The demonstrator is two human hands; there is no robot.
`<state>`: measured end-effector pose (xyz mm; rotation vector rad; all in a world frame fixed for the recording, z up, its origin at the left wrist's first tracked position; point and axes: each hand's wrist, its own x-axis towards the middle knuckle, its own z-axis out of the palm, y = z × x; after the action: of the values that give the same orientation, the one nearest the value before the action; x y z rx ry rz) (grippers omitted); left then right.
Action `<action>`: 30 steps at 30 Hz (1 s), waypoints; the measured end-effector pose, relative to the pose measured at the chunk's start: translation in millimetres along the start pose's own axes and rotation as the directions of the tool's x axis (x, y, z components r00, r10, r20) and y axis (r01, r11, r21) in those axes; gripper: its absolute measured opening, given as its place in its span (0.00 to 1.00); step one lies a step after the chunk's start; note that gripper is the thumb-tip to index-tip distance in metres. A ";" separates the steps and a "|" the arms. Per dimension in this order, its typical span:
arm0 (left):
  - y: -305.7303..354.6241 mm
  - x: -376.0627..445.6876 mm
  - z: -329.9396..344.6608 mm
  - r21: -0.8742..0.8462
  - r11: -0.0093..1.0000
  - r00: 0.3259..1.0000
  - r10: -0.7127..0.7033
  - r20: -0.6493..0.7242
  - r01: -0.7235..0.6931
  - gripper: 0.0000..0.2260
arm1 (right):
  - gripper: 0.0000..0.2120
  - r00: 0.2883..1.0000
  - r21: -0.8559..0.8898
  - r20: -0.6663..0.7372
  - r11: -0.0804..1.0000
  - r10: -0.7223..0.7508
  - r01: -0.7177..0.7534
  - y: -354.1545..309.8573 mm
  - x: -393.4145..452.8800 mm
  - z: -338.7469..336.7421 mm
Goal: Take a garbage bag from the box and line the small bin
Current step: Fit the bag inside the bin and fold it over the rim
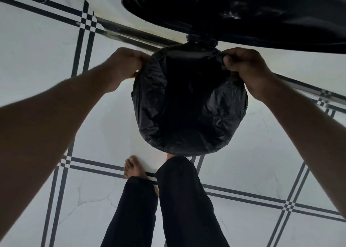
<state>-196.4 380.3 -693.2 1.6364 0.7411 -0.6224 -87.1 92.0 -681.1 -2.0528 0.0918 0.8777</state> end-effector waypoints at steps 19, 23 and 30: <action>-22.5 -29.6 10.8 -0.040 0.999 0.995 0.015 -0.094 -0.018 0.25 | 0.13 0.952 0.376 -0.011 0.884 0.305 -0.279 33.3 -20.6 -18.6; -19.8 -39.9 5.2 -0.353 0.918 0.979 -0.204 -0.026 0.182 0.27 | 0.17 0.943 0.403 -0.002 0.863 0.334 -0.305 47.6 -28.0 -19.8; -27.6 -69.6 23.6 0.154 0.988 0.785 0.110 -0.610 -0.019 0.11 | 0.07 0.844 0.441 -0.289 0.846 0.452 -0.301 57.6 -54.0 -19.5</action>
<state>-263.0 351.2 -663.7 2.0154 1.1252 -0.0623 -138.0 28.6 -681.0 -1.8281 0.8572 0.6107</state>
